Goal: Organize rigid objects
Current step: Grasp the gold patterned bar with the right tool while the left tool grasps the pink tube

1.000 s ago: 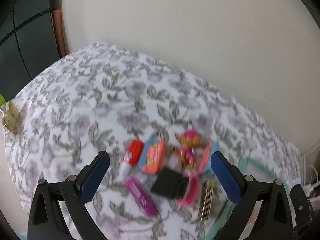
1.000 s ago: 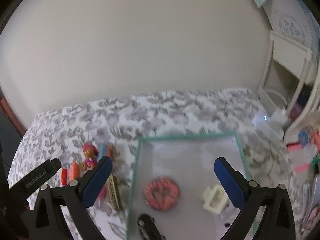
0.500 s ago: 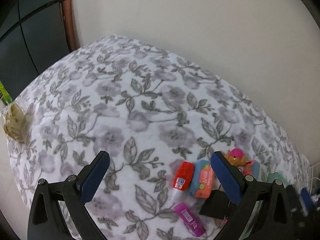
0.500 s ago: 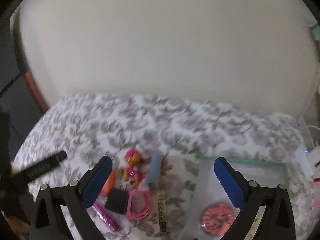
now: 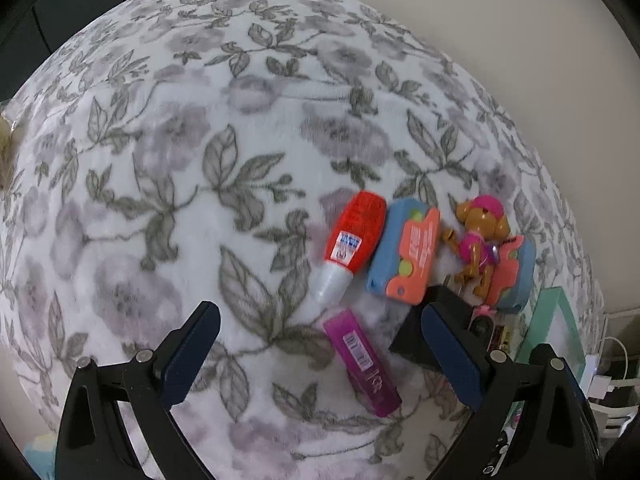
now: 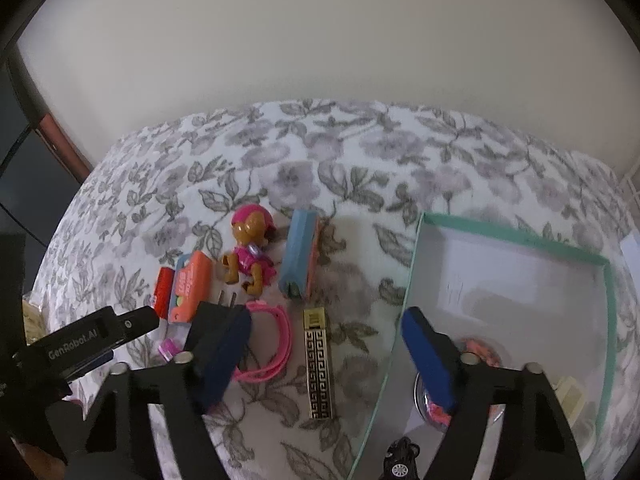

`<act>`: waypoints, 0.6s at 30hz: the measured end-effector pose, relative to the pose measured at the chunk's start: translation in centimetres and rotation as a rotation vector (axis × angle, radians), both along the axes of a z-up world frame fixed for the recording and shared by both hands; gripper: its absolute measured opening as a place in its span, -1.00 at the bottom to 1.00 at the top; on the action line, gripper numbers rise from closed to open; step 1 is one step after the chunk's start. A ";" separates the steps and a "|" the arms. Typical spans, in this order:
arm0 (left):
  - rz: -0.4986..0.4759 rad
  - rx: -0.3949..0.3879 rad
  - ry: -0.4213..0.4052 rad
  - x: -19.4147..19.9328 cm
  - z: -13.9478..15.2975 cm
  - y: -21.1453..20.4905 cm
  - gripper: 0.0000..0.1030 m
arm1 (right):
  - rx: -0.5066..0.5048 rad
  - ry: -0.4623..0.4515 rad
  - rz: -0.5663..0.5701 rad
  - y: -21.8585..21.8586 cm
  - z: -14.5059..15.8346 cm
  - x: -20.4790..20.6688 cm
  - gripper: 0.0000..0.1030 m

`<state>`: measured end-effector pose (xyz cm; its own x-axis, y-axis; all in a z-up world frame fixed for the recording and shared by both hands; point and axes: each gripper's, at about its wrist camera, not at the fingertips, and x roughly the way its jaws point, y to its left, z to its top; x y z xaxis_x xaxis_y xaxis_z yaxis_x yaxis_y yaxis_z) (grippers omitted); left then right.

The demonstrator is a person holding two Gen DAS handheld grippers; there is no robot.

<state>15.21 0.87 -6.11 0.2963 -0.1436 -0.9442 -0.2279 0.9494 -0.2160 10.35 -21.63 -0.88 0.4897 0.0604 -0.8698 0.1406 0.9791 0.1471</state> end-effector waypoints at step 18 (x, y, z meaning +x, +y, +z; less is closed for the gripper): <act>-0.036 -0.007 0.061 -1.0 -1.5 -1.2 0.36 | 0.016 0.147 0.043 0.9 -4.6 0.1 -0.42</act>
<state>14.26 -0.34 -7.57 0.2325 -0.1598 -0.9594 -0.2067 0.9558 -0.2092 10.48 -20.76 -5.50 0.3538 0.0927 -0.9307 0.1194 0.9825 0.1432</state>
